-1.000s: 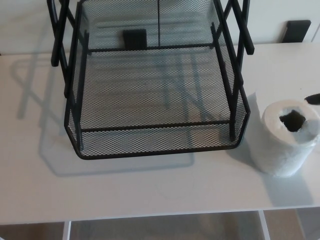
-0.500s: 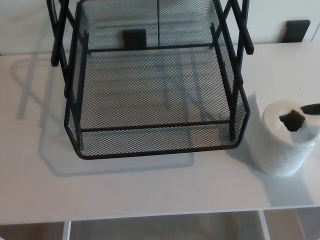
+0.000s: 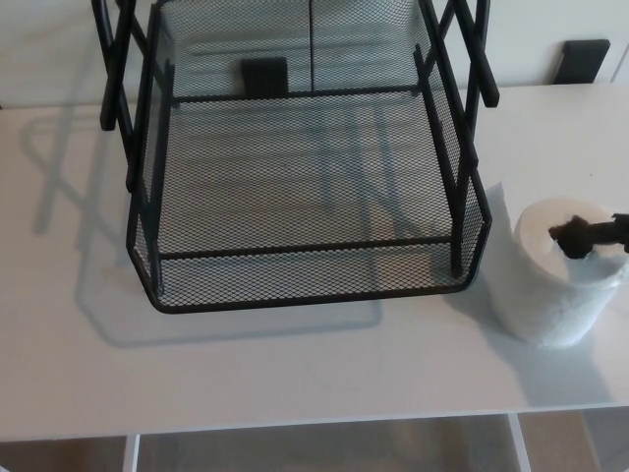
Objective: The robot walks towards a desk on which a file tray is kept in the middle and a toilet paper roll is kept on its right. The robot uses its right hand to hook on finger in the gap of the roll and grabs it, lifts it and places it on the tray.
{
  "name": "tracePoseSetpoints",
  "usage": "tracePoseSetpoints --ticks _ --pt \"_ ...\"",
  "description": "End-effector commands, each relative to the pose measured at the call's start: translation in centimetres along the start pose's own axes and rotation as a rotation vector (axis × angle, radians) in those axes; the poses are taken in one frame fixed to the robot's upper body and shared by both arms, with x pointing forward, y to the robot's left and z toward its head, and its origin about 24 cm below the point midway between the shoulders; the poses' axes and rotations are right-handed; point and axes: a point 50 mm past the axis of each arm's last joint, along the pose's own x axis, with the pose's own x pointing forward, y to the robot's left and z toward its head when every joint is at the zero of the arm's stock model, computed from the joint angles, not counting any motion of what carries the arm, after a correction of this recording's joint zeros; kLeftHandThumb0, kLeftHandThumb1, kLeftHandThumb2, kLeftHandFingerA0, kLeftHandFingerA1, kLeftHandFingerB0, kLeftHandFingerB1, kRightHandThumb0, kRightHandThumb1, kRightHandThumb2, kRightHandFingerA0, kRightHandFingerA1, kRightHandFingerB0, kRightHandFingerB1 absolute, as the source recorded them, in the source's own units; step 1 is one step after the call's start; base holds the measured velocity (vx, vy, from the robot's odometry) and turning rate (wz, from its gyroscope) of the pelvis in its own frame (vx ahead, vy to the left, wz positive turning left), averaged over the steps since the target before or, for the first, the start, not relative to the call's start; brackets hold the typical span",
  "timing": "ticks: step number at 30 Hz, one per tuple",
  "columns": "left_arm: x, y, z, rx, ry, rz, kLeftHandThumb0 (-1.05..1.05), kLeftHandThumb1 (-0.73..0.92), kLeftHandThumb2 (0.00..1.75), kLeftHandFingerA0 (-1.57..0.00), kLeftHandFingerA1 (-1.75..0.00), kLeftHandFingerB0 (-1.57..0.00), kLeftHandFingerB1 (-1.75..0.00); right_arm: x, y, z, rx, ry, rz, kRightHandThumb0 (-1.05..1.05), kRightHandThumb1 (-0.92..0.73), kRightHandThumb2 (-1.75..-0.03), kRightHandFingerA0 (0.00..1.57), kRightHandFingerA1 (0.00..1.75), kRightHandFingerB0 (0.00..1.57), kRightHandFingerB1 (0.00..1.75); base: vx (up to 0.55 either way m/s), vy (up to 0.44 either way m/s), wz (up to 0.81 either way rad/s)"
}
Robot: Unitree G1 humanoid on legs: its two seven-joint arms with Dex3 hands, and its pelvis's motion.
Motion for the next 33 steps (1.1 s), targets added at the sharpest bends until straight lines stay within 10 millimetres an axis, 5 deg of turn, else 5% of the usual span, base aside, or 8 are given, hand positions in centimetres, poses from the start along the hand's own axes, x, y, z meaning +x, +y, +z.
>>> tracePoseSetpoints --ticks 1,3,13,16,20,25,27,33 --pt "-0.2 0.7 0.4 0.017 0.003 0.012 -0.86 0.80 0.65 -0.51 -0.48 -0.35 -0.34 0.7 0.5 0.2 0.004 0.011 0.017 -0.46 -0.55 -0.59 0.21 0.40 0.09 0.22 0.00 0.000 0.00" --pt "2.3 -1.0 2.8 -0.003 0.029 0.055 -0.89 0.87 0.66 -0.45 -0.47 -0.27 -0.33 1.0 0.8 0.3 -0.006 0.008 0.026 -0.47 -0.57 -0.57 0.24 0.40 0.07 0.27 0.00 0.000 0.00" --pt "2.6 -0.9 2.8 0.005 0.044 0.055 -0.88 0.87 0.66 -0.44 -0.47 -0.27 -0.33 2.6 1.9 1.1 -0.169 0.030 0.028 -0.59 -0.47 -0.79 0.45 0.57 0.05 0.28 0.00 0.000 0.00" --pt "2.7 -1.1 3.0 0.010 0.042 0.049 -0.89 0.87 0.66 -0.43 -0.48 -0.26 -0.33 3.8 2.6 1.6 -0.267 0.010 -0.048 -0.44 -0.59 -0.59 0.83 0.54 0.24 0.29 0.00 0.000 0.00" --pt "2.7 -1.2 2.9 0.006 0.043 0.051 -0.88 0.87 0.67 -0.44 -0.47 -0.27 -0.34 5.1 3.5 2.5 -0.353 0.017 -0.123 -0.36 -0.59 -0.57 0.94 1.31 0.51 0.41 0.00 0.000 0.00" --pt "2.8 -1.4 3.0 0.006 0.044 0.036 -0.88 0.88 0.67 -0.41 -0.45 -0.25 -0.34 5.9 4.6 3.2 -0.381 -0.074 -0.282 -0.17 -0.62 -0.62 0.93 1.61 0.77 0.53 0.00 0.000 0.00" --pt "2.8 -1.4 3.0 0.002 0.045 0.040 -0.86 0.87 0.66 -0.44 -0.48 -0.28 -0.34 6.0 4.8 3.2 -0.390 -0.081 -0.308 -0.19 -0.61 -0.64 0.94 1.61 0.96 0.67 0.00 0.000 0.00" --pt "2.9 -1.8 2.7 0.005 0.062 0.053 -0.85 0.87 0.66 -0.46 -0.46 -0.30 -0.34 6.5 5.2 3.2 -0.372 -0.111 -0.418 -0.16 -0.55 -0.71 0.97 1.45 0.94 0.72 0.00 0.000 0.00"
